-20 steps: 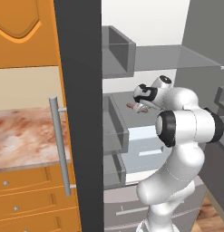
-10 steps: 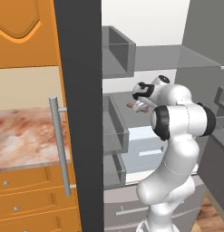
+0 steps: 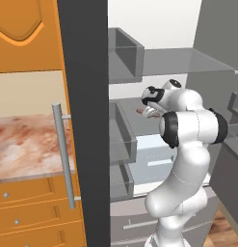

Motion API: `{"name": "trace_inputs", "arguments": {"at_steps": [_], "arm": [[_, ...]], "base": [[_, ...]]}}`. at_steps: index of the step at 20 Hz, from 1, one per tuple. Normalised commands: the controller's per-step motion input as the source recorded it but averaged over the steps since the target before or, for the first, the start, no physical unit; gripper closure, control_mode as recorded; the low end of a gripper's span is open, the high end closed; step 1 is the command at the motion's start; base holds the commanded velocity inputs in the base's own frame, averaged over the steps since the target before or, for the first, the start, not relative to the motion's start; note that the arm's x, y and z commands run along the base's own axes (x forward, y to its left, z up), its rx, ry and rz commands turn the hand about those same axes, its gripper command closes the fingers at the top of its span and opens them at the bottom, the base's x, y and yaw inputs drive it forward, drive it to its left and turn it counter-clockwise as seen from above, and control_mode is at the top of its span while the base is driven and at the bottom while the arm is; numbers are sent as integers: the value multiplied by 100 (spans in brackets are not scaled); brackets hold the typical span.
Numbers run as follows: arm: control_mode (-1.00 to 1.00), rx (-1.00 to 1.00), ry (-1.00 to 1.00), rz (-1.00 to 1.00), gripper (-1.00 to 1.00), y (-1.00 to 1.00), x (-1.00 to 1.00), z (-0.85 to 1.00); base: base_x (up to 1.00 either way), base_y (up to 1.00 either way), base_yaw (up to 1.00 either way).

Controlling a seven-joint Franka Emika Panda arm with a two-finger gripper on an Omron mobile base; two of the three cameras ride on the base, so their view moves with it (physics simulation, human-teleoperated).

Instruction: Retrieve the sausage and cheese from the fridge and place them on the cutting board on the counter.

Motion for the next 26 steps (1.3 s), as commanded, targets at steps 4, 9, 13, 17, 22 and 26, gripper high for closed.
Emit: {"name": "trace_inputs", "arguments": {"at_steps": [4,9,13,17,22,26], "arm": [[-100,0,0,0,100,0,0,0],[-100,0,-16,-1,100,0,-61,0],[-100,0,-24,-4,100,0,-91,9],[-100,0,-23,-5,100,0,-100,61],[-100,-6,-17,-4,100,0,-91,99],[-100,-14,0,-1,100,3,-100,63]], "base": [[0,0,0],[0,0,0],[0,0,0],[0,0,0],[0,0,0],[0,0,0]]}}
